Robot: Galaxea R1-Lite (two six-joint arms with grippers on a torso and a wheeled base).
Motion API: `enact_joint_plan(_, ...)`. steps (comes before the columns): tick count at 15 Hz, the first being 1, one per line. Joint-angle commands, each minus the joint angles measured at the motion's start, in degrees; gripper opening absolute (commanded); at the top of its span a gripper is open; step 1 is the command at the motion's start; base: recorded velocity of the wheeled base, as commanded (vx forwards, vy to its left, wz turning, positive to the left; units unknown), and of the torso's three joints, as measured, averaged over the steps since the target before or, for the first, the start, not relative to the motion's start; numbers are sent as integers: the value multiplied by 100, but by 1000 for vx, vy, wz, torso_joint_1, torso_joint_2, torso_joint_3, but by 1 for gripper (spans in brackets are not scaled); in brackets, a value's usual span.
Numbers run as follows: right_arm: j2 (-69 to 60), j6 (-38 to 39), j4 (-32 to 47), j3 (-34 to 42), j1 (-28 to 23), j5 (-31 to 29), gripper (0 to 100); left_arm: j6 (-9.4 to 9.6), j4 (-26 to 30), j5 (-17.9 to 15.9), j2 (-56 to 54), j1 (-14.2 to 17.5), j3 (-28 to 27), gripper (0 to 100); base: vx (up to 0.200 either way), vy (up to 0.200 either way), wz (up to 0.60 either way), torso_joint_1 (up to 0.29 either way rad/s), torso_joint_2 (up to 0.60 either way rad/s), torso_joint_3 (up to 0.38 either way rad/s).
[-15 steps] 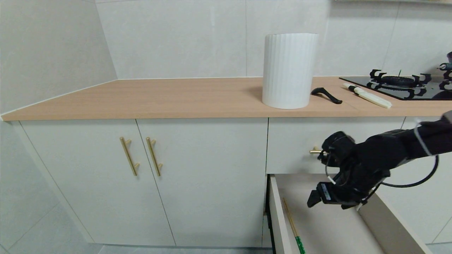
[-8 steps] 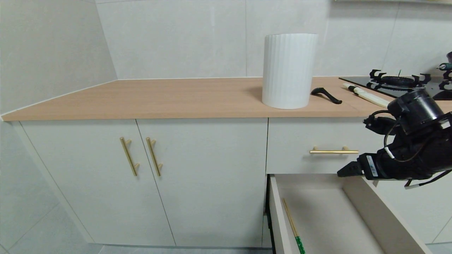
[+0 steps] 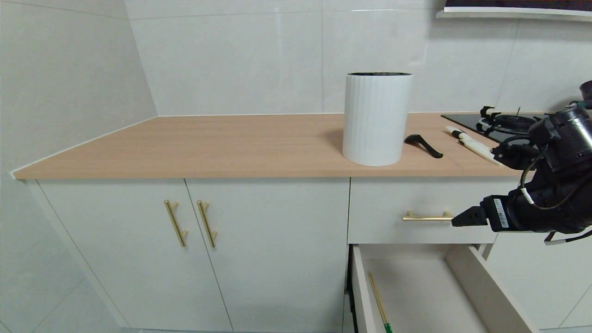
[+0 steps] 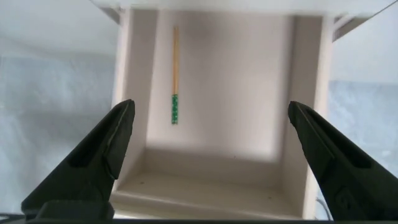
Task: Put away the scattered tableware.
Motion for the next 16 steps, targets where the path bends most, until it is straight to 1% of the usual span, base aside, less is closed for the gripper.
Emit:
enact_joint_plan(1,5,8,3,6,1,-1,100,2,-1,-2,0,1,0,100,0,0,0,168,-505,-286)
enact_joint_plan(12,49,-88,-15,111,10,-1,100,2,-1,-2,0,1,0,100,0,0,0,201,-480,-283)
enact_joint_plan(14,31,-282,-24,191,10,-1,100,2,-1,-2,0,1,0,100,0,0,0,129,-298,-164)
enact_joint_plan(16,5,-299,-85,199,1,-1,100,2,-1,-2,0,1,0,100,0,0,0,46,-90,-51)
